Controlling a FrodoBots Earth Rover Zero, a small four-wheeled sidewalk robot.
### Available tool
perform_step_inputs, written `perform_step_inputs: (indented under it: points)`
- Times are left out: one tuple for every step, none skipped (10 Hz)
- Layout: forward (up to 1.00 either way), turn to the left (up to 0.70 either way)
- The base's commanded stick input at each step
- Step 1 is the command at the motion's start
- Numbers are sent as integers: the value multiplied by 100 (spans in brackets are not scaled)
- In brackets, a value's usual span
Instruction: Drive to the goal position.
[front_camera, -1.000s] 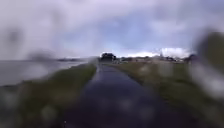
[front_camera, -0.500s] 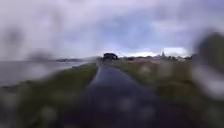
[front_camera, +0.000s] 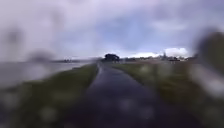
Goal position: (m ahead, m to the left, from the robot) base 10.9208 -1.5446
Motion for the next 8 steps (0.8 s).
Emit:
perform_step_inputs:
  points:
    - [70,0]
    - [70,0]
    - [70,0]
    - [70,0]
    - [70,0]
    - [70,0]
    - [70,0]
    - [70,0]
